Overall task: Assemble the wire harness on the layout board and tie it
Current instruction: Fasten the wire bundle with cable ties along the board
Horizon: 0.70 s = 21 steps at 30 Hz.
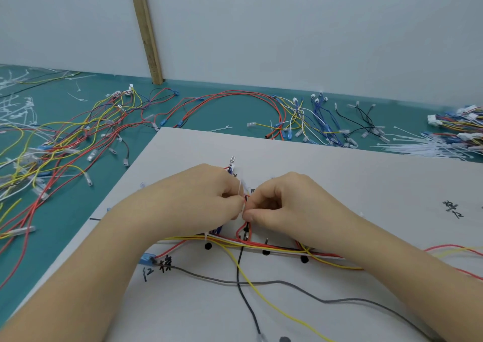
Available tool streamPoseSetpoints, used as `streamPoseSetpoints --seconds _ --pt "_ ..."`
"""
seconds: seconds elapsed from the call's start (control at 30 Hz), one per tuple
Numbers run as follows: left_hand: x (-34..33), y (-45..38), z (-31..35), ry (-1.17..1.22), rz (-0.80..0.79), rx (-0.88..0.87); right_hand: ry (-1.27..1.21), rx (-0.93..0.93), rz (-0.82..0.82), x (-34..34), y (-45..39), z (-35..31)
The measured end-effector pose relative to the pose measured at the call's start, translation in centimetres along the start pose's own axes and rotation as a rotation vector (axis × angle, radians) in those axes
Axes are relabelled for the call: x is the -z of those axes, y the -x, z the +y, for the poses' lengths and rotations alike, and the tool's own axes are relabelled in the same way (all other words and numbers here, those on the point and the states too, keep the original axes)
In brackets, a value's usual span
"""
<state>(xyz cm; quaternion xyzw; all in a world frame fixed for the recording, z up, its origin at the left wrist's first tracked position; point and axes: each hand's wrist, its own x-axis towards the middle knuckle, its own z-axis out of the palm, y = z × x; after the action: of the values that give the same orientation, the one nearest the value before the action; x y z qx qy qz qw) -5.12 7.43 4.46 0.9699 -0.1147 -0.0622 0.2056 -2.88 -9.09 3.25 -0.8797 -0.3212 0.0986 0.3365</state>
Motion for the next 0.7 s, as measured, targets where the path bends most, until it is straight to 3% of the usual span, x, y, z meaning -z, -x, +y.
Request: streamPoseSetpoints --seconds 0.4,0.53,0.7 --pt "0.11 -0.16 0.09 -0.253 0.056 -0.185 0.099 0.037 -0.047 -0.25 -0.07 -0.61" --pt "0.12 -0.37 0.03 -0.329 0.008 -0.245 0.142 0.045 -0.06 -0.14 -0.24 -0.63" --pt "0.17 -0.3 0.08 -0.282 0.023 -0.271 0.152 0.061 -0.055 -0.22 -0.19 -0.51"
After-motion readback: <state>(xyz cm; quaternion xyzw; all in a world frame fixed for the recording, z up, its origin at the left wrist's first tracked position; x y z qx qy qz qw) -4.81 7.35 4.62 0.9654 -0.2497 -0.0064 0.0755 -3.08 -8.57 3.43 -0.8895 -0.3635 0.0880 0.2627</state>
